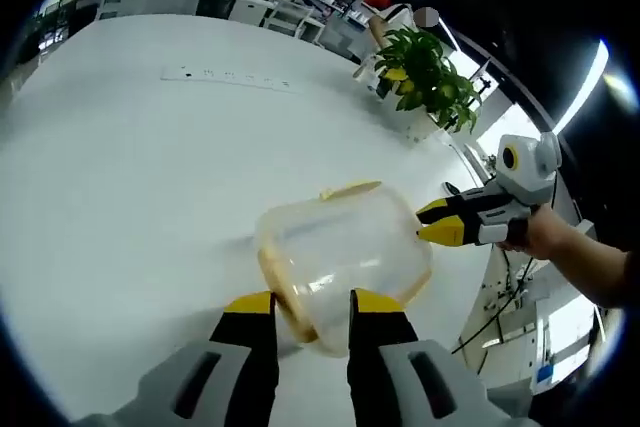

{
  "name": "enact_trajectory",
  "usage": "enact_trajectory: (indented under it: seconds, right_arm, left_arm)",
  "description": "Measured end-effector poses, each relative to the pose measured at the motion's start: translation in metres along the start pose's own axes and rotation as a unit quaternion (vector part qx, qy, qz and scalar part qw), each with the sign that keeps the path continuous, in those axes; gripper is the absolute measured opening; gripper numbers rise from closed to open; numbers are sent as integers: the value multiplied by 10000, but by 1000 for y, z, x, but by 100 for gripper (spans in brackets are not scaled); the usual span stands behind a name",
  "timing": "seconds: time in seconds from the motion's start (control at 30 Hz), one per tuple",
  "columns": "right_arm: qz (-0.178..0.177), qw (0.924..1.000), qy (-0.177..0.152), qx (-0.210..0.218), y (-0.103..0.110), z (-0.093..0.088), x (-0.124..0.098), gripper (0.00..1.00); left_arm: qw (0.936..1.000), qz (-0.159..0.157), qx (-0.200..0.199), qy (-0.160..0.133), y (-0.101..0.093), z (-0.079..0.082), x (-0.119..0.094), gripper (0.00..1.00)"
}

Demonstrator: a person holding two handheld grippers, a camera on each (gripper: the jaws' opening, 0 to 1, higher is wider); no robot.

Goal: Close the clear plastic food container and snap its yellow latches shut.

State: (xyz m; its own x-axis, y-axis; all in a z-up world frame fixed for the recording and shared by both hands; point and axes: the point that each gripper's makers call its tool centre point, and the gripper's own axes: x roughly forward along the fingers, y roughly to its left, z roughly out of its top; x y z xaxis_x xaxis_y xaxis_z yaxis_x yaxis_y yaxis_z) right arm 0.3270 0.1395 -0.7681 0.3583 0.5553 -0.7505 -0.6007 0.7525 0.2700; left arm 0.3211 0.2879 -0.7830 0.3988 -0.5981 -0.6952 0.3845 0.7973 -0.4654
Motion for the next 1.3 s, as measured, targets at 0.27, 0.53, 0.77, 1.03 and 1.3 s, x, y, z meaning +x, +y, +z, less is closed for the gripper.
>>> enact_trajectory:
  seconds: [0.27,0.53,0.77,1.03,1.3]
  right_arm:
    - [-95,9994,259,207,0,-8,-2,16]
    - [-103,9987,299,398,10,-24,-7,17]
    - [-64,9993,322,-204,9,-20,-5,20]
    - [-135,9909,426,-1268,6,-12,-3,28]
    - [219,9833,36,-1805,17,10,-4,33]
  left_arm:
    - [9999,-67,89,66,-2,3,4,21]
    - [9988,-245,286,323,-5,3,6,22]
    - [9975,-36,689,122,-5,7,4,24]
    - [9745,438,2193,167,-8,16,-2,26]
    - [9318,474,3595,145,-15,29,-8,19]
